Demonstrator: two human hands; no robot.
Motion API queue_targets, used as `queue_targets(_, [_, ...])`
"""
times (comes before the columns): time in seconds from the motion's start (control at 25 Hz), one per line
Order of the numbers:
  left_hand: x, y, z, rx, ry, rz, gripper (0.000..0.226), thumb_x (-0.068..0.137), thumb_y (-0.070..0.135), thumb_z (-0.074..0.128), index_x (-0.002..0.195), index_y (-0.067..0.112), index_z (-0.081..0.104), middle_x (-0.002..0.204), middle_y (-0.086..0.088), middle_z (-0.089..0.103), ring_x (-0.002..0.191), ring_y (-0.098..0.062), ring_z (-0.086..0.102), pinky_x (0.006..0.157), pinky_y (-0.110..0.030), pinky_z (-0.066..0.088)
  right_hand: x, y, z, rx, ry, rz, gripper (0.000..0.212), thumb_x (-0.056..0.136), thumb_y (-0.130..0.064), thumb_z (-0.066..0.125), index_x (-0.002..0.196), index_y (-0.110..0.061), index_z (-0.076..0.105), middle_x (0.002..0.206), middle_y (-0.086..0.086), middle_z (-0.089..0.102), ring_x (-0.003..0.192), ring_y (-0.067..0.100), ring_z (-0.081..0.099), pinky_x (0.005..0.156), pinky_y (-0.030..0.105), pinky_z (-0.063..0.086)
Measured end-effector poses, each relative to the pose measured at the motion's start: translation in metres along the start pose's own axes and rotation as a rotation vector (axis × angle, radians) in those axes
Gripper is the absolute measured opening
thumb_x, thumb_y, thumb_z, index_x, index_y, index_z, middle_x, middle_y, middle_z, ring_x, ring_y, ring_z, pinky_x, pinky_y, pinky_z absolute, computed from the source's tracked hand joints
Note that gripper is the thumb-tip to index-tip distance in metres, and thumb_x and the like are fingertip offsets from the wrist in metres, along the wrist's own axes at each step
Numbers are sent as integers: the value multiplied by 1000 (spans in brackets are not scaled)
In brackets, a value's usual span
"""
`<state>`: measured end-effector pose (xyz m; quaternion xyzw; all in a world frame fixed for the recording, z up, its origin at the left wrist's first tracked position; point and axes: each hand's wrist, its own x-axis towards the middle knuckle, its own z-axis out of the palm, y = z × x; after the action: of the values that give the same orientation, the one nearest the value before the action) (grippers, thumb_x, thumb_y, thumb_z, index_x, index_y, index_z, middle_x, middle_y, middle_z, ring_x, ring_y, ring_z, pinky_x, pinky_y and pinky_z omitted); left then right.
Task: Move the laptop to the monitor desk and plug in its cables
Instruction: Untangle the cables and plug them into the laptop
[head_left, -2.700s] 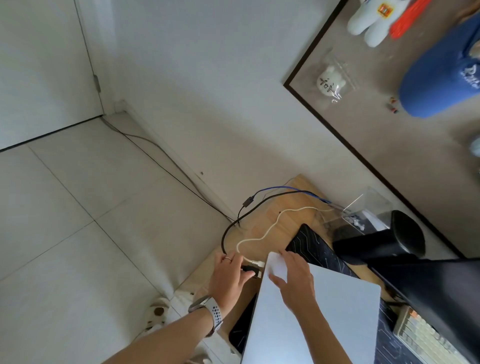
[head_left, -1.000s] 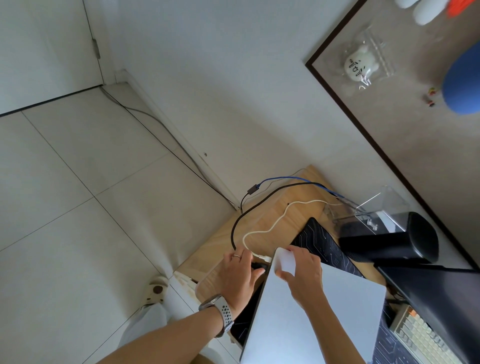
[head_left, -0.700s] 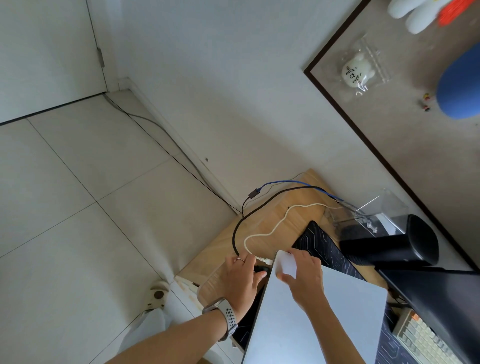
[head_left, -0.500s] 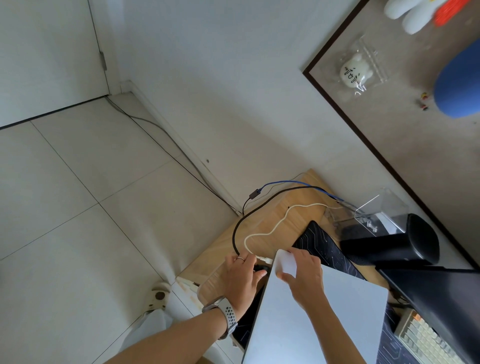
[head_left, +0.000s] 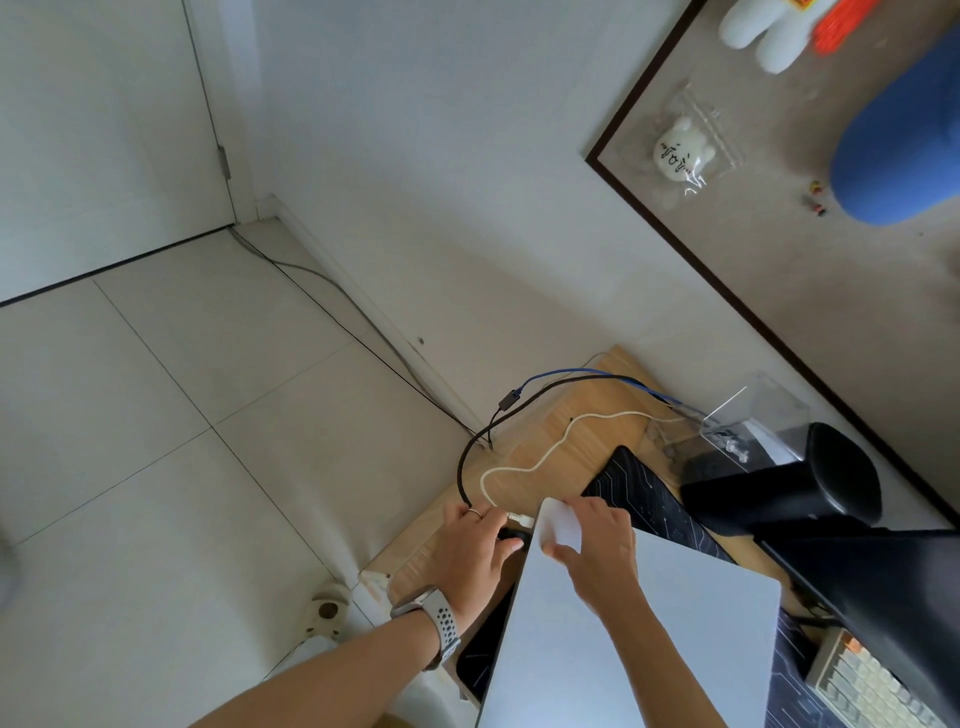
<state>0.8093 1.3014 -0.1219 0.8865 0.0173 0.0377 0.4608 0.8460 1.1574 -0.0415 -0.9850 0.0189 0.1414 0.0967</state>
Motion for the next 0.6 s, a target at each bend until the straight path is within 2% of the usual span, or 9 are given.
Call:
queue_targets(0.12, [0,0,-1,-3,2,8,20,79,34,71,79,16,60,75,6,61,78,-14,37,58,-25,43,0,2,-1,-19,0,-21,52,80,-38,67,127,-25,47,124,-7,52,109,15,38,94,29,35])
queue_targets(0.32, [12,7,-23,-11,-40,-1,26,82,35,69,78,9,69,68,-2,66,78,-17,38,76,-27,34,0,3,-8,-80,-13,-58,54,83,-45,62,130,-27,43,126,-7,51,113,17,40,94,28,35])
queue_targets(0.44, [29,12,-47,-20,72,-40,34,85,46,60,72,15,65,61,10,59,69,-11,42,78,-30,29,0,6,-13,-99,-44,-87,56,83,-50,60,131,-27,42,129,-7,49,117,19,40,97,30,34])
queue_targets(0.52, [42,17,-61,-22,138,-75,30,87,42,59,78,14,65,65,13,55,69,-1,40,80,-29,27,2,7,-16,-86,-59,-104,55,85,-52,57,131,-26,43,129,-6,51,118,20,42,98,31,34])
queue_targets(0.6, [54,24,-70,-23,181,-116,25,89,36,60,85,11,65,74,7,58,78,-10,41,79,-27,26,5,10,-19,-32,-79,-106,53,86,-51,55,131,-26,45,130,-4,52,119,21,43,100,33,34])
